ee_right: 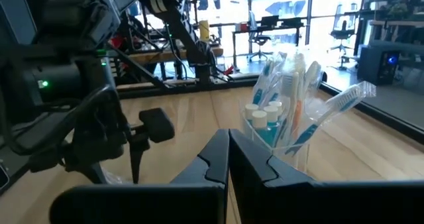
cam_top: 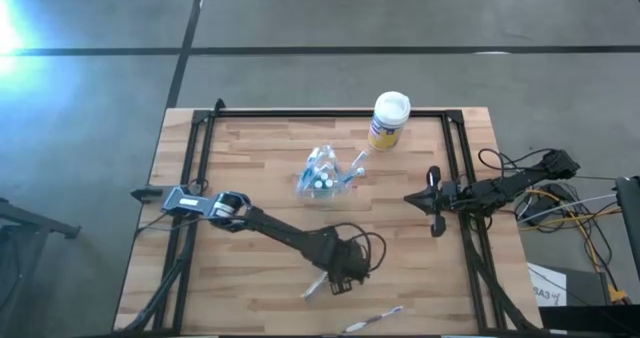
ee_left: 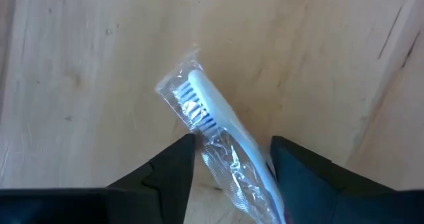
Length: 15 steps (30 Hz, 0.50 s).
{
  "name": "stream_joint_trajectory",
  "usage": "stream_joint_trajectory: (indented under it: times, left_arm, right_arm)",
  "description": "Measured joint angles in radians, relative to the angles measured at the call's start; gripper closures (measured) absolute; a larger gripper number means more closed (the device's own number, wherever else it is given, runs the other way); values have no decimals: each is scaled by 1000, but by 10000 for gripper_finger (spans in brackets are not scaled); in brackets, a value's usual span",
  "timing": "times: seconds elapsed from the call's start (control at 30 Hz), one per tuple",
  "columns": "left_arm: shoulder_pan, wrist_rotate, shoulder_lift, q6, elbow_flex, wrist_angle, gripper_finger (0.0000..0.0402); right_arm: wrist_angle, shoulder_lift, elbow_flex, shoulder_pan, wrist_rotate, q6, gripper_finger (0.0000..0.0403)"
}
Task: Pick & Place toothbrushing station
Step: Put the violet toothbrush into the transparent organizer
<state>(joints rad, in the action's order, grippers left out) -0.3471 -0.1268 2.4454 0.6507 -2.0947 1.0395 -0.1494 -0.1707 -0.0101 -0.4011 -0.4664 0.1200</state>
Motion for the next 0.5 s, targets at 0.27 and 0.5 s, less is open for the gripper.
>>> stream_joint_trajectory:
  times: [0.27,0.5]
  left_arm:
    - [-2,5,-13,-118,5,-8,254]
    - [-2,-10,-51,-227,-5,5,363]
  right_arm:
    - [-23,0,0,0,0,-23,394]
    - [-26,0,0,0,0,-45,394]
